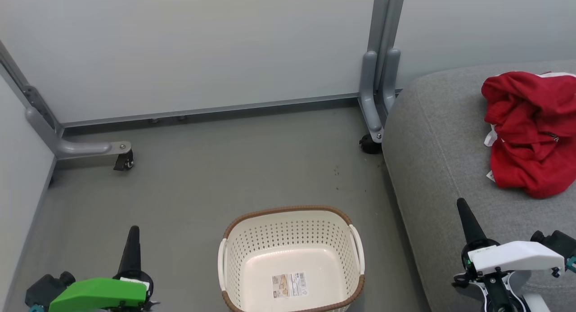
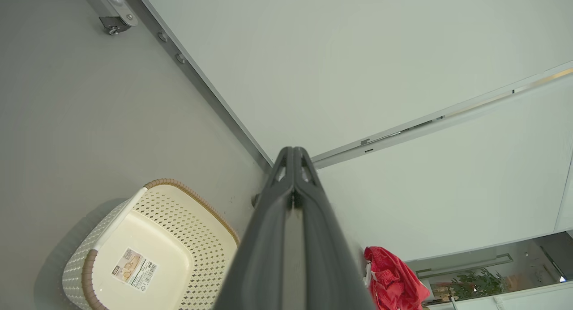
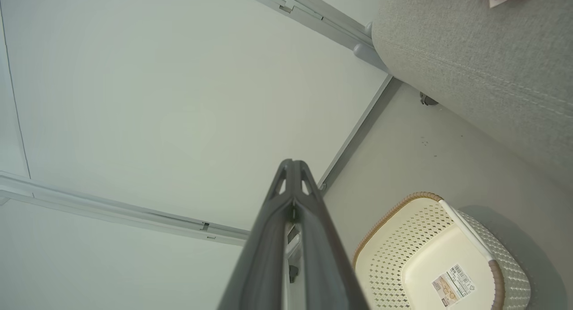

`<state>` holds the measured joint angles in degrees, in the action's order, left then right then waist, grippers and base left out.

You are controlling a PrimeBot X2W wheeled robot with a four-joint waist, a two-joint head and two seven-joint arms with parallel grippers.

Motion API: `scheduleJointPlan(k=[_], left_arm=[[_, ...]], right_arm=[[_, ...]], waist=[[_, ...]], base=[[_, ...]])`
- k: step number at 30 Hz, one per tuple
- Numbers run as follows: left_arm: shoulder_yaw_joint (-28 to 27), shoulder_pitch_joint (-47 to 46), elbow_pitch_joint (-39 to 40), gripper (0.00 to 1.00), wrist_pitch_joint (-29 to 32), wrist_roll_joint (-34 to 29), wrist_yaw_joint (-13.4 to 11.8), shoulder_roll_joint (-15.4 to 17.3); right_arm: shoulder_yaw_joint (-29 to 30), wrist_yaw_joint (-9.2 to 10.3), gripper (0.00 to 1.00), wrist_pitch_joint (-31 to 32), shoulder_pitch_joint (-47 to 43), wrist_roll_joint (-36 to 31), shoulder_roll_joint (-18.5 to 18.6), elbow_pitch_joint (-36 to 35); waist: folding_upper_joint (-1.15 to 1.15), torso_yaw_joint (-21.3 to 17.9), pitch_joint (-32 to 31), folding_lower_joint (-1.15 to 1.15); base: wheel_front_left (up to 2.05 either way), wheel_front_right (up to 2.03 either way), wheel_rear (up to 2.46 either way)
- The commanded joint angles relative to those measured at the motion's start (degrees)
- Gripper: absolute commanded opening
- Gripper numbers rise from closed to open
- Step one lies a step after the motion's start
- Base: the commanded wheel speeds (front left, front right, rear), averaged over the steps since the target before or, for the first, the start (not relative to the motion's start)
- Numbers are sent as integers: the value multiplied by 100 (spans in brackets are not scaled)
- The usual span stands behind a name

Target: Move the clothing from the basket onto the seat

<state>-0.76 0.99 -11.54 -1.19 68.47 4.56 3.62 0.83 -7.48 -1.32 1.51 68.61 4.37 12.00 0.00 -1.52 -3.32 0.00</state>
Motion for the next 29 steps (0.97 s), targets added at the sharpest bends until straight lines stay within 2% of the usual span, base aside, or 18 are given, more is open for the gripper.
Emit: scheduleJointPlan(k=[1, 29], left_arm=[[-48, -187, 17, 0, 31, 167, 46, 49], [-298, -533, -140, 0, 419, 1563, 212, 37]], right_arm=[[35, -3, 0, 43, 137, 154, 13, -21], [291, -3, 0, 441, 361, 1553, -33, 112]], waist=[[0, 5, 10, 0], [0, 84, 194, 0]], base=[[0, 0, 0], [0, 0, 0]])
